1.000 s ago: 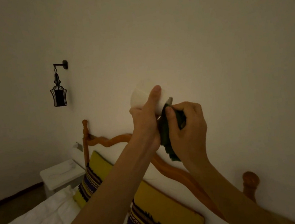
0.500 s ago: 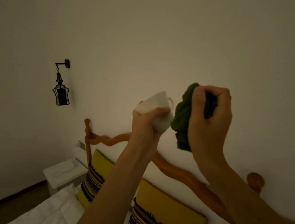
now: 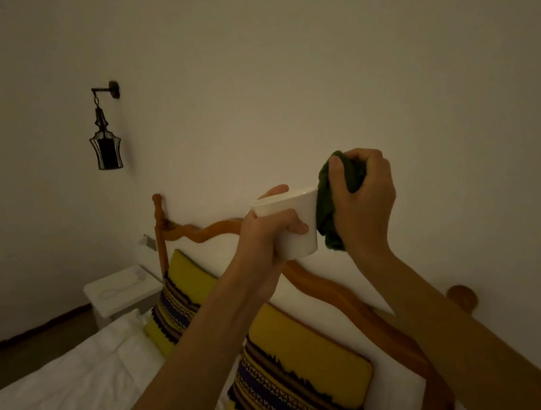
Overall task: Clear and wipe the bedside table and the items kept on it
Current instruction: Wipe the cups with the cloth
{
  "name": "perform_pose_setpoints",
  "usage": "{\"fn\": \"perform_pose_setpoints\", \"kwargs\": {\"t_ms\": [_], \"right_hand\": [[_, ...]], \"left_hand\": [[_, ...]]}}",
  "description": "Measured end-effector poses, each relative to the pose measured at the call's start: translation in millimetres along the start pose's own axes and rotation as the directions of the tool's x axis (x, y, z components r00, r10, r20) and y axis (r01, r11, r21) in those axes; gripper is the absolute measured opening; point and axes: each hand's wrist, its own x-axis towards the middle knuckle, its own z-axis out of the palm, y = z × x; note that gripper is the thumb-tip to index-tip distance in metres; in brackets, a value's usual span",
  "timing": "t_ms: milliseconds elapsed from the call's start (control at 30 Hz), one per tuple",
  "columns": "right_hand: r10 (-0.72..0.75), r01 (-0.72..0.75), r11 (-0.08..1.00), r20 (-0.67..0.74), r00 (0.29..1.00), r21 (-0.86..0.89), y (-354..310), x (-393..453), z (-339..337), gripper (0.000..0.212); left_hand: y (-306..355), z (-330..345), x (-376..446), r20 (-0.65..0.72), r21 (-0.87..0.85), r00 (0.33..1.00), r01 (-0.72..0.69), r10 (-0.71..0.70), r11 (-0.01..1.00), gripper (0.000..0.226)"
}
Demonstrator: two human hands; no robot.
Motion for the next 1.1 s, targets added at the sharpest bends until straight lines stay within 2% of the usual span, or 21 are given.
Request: {"fn": "perform_pose_setpoints", "kwargs": {"t_ms": [33, 100, 133, 200, 267, 333, 500, 600, 700, 867, 967, 1100], "right_hand": [[0.009, -0.01, 0.998, -0.012, 1.0, -0.06, 12.1, -2.9, 1.1, 0.023], [0.144, -0.143, 0.975, -0.01, 0.99, -0.17, 42.6, -15.5, 0.0, 0.027], [0.218, -0.213, 0.952, -0.001, 0.976, -0.218, 59.9, -26.0, -2.2, 0.029], [0.295, -0.261, 0.918, 0.076, 0.952, -0.298, 90.6, -55.7, -6.3, 0.032], [0.342, -0.26, 0.9, 0.197, 0.919, -0.351, 114.8, -94.8, -6.0, 0.033], [0.4, -0.283, 0.888, 0.305, 0.864, -0.363, 133.7, -135.6, -3.5, 0.033], [0.522, -0.35, 0.838, 0.425, 0.739, -0.419, 176.5, -233.0, -5.2, 0.03], [0.608, -0.415, 0.788, 0.468, 0.641, -0.455, 205.4, -292.0, -12.9, 0.025], [0.662, -0.435, 0.745, 0.479, 0.576, -0.506, 227.0, -342.9, -22.3, 0.031], [0.712, -0.446, 0.702, 0.521, 0.472, -0.555, 258.5, -432.5, -38.7, 0.022], [0.734, -0.452, 0.679, 0.537, 0.416, -0.578, 277.1, -483.5, -56.1, 0.019], [0.775, -0.456, 0.632, 0.527, 0.349, -0.627, 299.5, -533.8, -86.3, 0.021]], "left_hand": [[-7.5, -7.3, -1.1, -0.009, -0.034, 1.0, 0.022, -0.022, 0.999, 0.076], [-25.4, -27.1, -6.9, -0.005, -0.083, 0.999, 0.052, -0.052, 0.995, 0.058], [-34.6, -39.6, -10.7, -0.027, -0.041, 0.997, 0.069, -0.07, 0.997, 0.056], [-53.9, -67.5, -19.7, -0.146, 0.215, 0.985, 0.119, -0.088, 0.969, 0.065], [-79.0, -94.2, -33.0, -0.225, 0.505, 0.969, 0.203, -0.099, 0.839, 0.077], [-110.0, -118.7, -50.1, -0.247, 0.633, 0.956, 0.282, -0.157, 0.72, 0.085], [-195.4, -177.7, -100.2, -0.273, 0.791, 0.904, 0.406, -0.329, 0.458, 0.087], [-244.8, -211.6, -137.0, -0.333, 0.822, 0.84, 0.481, -0.428, 0.304, 0.092], [-288.5, -238.9, -170.9, -0.395, 0.819, 0.775, 0.54, -0.494, 0.193, 0.094], [-372.1, -274.2, -224.3, -0.383, 0.84, 0.706, 0.535, -0.596, 0.093, 0.09], [-424.9, -286.8, -248.3, -0.308, 0.89, 0.668, 0.454, -0.677, 0.043, 0.088], [-480.4, -295.0, -277.5, -0.212, 0.946, 0.662, 0.323, -0.719, 0.018, 0.089]]}}
